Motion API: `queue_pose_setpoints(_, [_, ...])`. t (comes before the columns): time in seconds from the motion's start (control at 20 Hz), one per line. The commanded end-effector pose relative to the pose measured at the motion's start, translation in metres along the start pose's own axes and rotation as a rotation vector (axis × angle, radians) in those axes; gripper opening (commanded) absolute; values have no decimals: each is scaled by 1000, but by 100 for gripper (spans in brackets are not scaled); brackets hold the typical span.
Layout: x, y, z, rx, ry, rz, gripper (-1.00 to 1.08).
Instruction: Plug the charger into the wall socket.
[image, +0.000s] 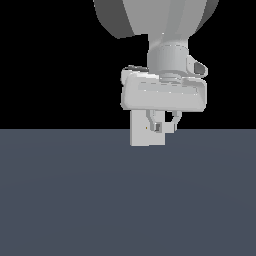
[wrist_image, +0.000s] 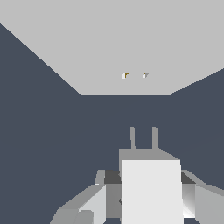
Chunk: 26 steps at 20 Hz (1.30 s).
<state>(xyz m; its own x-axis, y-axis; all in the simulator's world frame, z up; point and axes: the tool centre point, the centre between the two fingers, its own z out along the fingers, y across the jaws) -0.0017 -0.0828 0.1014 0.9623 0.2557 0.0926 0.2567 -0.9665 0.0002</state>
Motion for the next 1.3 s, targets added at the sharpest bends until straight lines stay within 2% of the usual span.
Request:
queue_pose_setpoints(0.0, [1, 0, 0, 0, -1, 0, -100])
queue_pose_setpoints(0.6, [5, -4, 2, 1, -1, -6, -100])
queue_pose_setpoints(1.25, [45, -5, 6, 1, -1, -6, -100])
